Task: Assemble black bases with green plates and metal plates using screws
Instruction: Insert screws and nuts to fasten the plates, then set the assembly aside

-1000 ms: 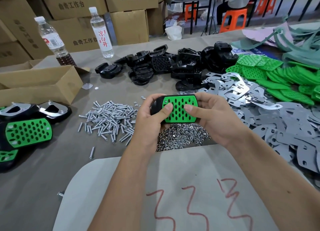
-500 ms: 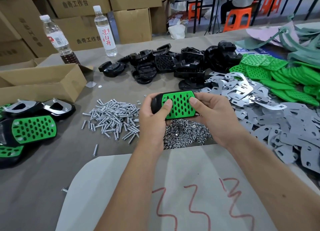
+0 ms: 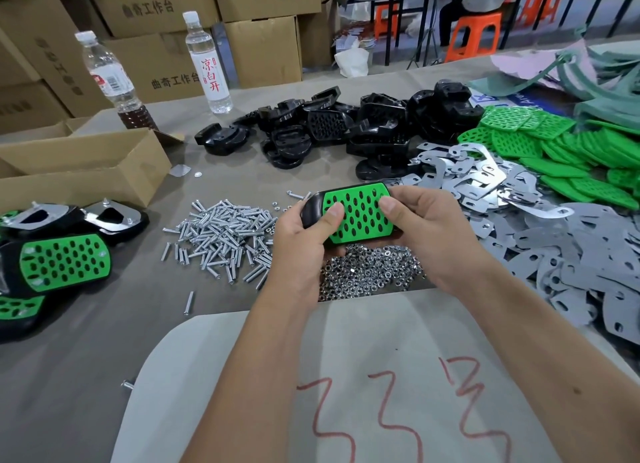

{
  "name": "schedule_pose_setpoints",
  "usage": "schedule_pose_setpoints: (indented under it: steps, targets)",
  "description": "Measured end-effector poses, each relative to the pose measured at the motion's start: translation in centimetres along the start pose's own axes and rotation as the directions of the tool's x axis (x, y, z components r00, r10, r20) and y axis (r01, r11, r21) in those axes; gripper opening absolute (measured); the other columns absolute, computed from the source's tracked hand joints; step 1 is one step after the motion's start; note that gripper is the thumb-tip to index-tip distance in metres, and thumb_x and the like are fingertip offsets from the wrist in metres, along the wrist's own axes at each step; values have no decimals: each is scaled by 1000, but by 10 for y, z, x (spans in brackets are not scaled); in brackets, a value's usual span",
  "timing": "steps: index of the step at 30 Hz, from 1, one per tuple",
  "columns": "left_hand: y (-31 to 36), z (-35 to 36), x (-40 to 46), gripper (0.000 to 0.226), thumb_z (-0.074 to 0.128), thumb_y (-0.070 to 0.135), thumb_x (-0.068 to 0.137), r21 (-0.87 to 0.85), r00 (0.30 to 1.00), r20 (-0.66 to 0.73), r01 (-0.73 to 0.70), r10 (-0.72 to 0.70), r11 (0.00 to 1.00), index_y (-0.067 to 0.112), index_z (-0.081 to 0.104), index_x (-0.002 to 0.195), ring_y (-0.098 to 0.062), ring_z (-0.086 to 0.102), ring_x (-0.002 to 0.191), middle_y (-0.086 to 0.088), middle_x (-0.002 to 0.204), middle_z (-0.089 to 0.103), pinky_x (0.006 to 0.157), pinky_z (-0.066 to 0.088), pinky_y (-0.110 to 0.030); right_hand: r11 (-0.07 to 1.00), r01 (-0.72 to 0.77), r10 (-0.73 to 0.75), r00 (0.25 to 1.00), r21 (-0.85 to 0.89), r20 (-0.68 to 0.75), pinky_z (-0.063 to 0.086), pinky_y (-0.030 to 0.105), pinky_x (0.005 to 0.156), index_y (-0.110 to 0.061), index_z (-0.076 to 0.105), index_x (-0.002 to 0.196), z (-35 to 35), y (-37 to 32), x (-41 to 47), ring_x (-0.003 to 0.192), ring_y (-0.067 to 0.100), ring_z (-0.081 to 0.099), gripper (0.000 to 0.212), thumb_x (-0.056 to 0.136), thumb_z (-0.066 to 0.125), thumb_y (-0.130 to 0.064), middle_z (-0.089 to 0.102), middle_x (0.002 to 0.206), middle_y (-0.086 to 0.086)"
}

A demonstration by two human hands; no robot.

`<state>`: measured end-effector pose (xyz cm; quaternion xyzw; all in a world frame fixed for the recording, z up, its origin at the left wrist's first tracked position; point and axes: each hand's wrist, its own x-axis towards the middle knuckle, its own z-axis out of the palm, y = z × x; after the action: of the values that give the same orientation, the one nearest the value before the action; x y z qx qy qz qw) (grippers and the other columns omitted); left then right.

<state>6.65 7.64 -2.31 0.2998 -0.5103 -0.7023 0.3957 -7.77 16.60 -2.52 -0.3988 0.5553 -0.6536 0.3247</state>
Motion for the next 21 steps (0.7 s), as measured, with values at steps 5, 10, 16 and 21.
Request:
schedule_pose_setpoints:
  steps: [5,10,16,21]
  targets:
    - [1,-2,-1,7,69,13,96,-51,998,55,23,-20,998,12,71,103,-12,70,72,-4,90,77,48,49,-22,998,27,-28,999,55,29,63,45,80,-5,71,113,-2,-4,-1,103,36,74,16,103,58,-9,77,106,18]
    - [0,-2,5,19,71,30,83,285,964,23,-261,266,922,24,73,101,-15,71,94,-1,100,76,82,58,-35,978,141,-142,990,-155,5,60,39,89,-21,69,105,2,-4,-2,97,20,73,20,102,59,-3,77,100,8]
    - [2,-2,1,14,71,38,88,403,937,128,-347,324,847,27,79,85,-8,66,76,10,79,73,72,54,-31,959,211,-190,974,-191,122,57,44,93,-10,70,114,4,-9,-4,103,32,70,16,102,59,-9,76,104,12]
    - [6,1,-4,16,71,33,87,187,981,132,-166,143,968,21,81,82,-18,67,73,-1,78,73,64,56,-37,984,160,-145,974,-79,174,58,41,89,-13,72,113,0,-12,-5,95,28,71,21,99,58,-20,76,102,15]
